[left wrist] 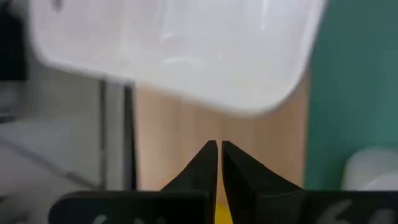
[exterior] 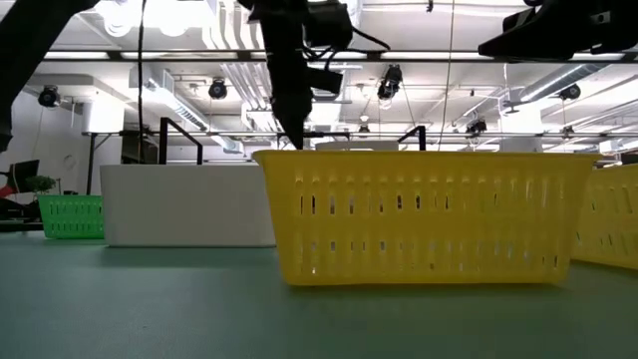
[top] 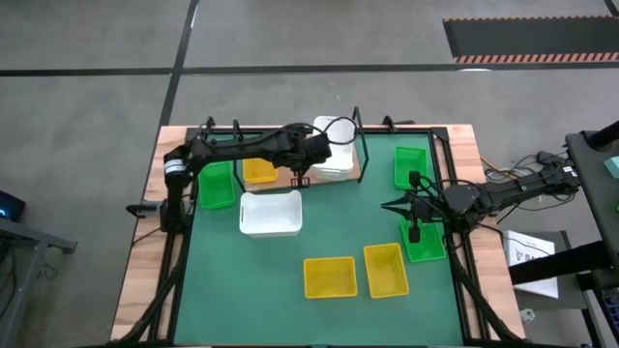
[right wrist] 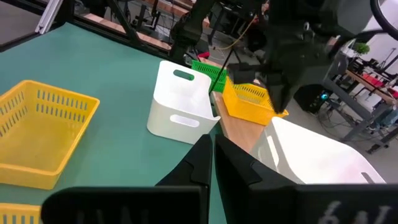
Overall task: Stack baskets on shelf by color
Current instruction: Stack the bottom white bin on the white bin on the shelf
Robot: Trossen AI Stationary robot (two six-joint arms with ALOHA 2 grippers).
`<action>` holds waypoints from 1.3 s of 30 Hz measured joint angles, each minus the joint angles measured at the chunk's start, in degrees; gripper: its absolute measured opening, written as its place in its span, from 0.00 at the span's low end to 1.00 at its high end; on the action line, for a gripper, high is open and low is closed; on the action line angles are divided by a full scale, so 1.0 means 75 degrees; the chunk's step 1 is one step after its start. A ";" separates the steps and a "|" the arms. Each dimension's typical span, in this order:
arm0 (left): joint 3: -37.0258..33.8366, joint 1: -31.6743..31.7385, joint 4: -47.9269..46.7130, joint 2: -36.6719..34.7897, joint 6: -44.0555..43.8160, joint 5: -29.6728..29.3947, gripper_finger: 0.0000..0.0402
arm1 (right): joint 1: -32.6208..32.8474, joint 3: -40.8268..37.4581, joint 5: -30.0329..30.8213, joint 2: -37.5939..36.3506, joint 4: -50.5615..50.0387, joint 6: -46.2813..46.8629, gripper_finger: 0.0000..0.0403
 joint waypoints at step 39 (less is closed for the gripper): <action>-0.0645 -0.3047 0.2474 -0.0570 -0.1307 0.0831 0.00 | 0.0000 0.0000 0.0667 0.0114 -0.0033 0.0932 0.03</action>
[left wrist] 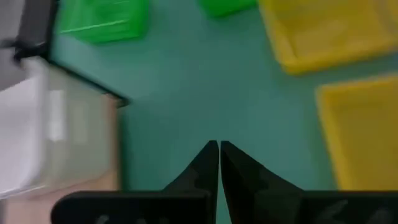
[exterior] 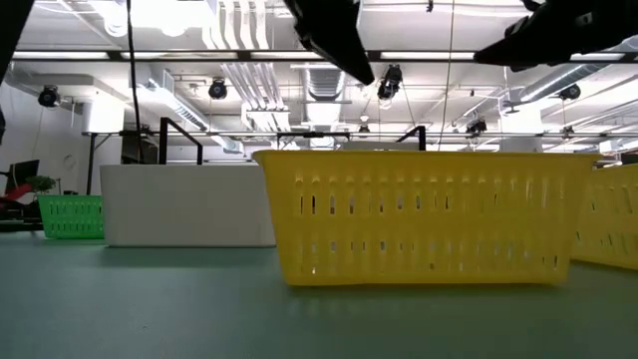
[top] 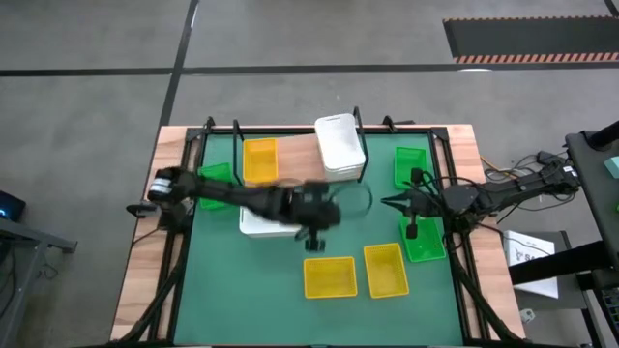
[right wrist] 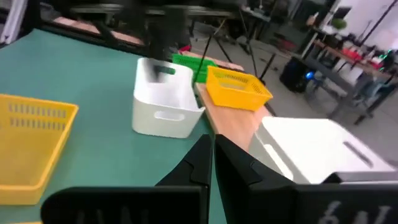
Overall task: Stack baskets on shelf by color
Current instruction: Stack the bottom white bin on the white bin on the shelf
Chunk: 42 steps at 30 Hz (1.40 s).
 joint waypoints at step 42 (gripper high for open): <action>-0.8226 -0.1208 0.7012 -0.7618 0.4142 -0.2128 0.00 | -0.5448 1.3153 -0.3197 1.1328 -0.6665 -0.0353 0.03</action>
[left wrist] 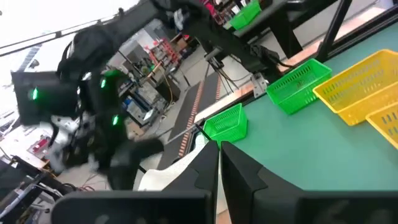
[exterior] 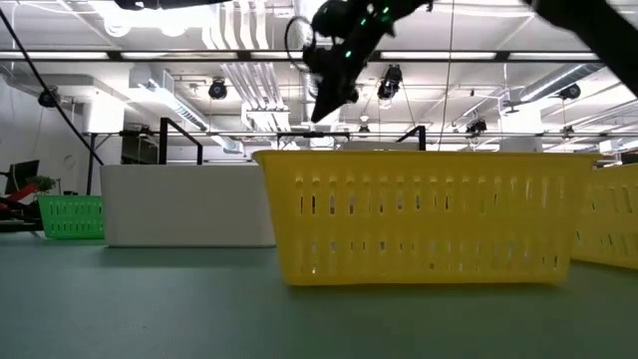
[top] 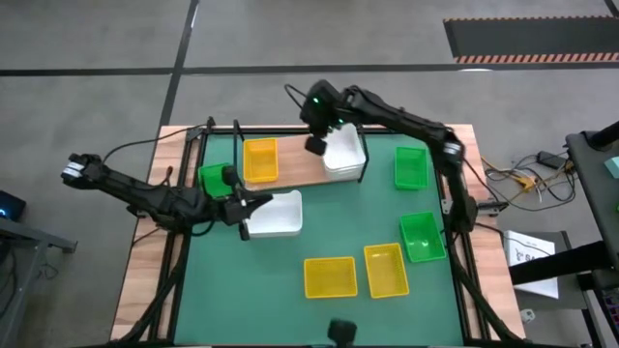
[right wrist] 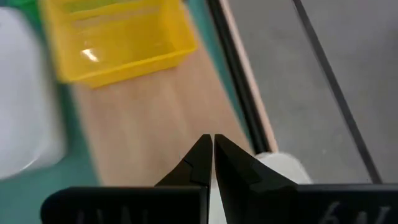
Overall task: Stack baskets on shelf by color
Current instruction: Stack the bottom white bin on the white bin on the shelf
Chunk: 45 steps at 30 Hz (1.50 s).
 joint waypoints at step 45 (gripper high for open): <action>-0.0369 -0.0006 0.0033 -0.0164 -0.0211 0.0006 0.00 | -0.0679 0.1792 -0.0406 0.1636 -0.1190 0.0342 0.03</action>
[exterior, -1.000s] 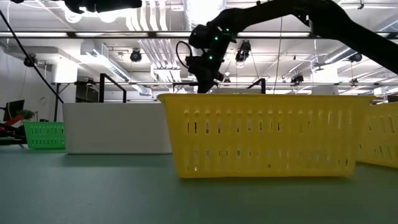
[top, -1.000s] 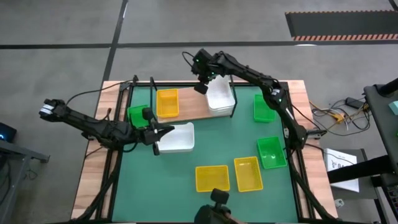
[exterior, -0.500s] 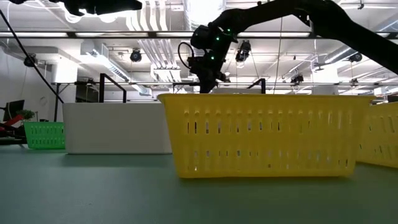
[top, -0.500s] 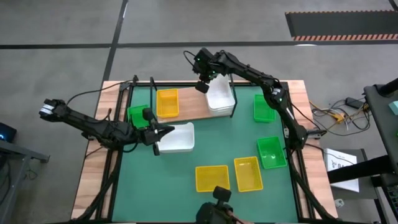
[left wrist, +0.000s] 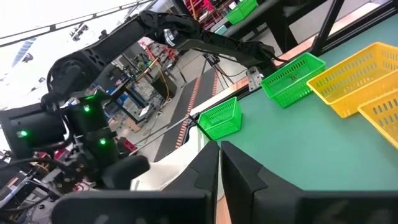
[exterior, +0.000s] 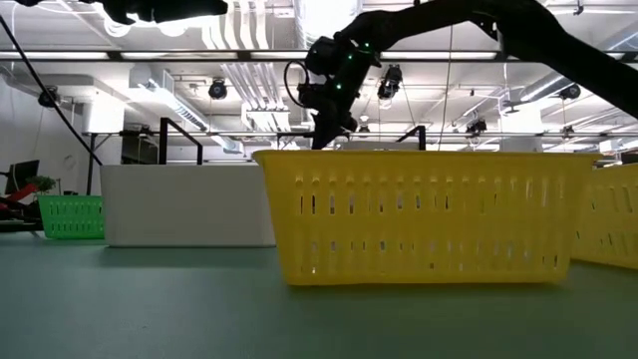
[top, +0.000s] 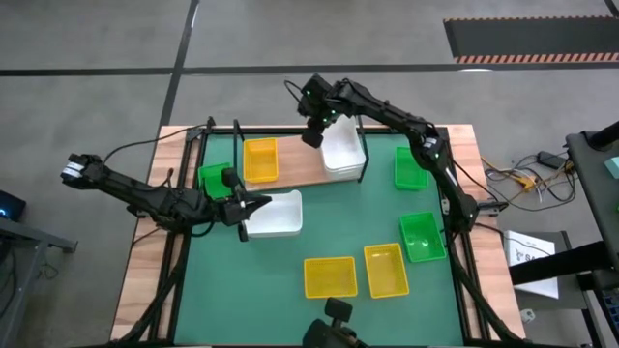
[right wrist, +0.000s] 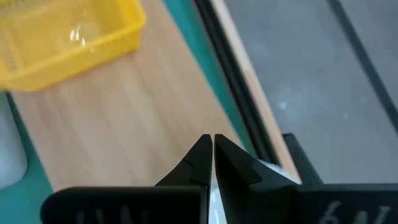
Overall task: Stack baskets on shelf by color
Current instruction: Stack the bottom white bin on the white bin on the shelf
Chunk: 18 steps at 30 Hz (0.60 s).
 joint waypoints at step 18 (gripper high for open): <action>0.0000 0.0000 0.0003 -0.0006 0.0003 0.0002 0.00 | -0.0007 -0.0013 0.1221 0.0051 -0.0104 -0.0029 0.03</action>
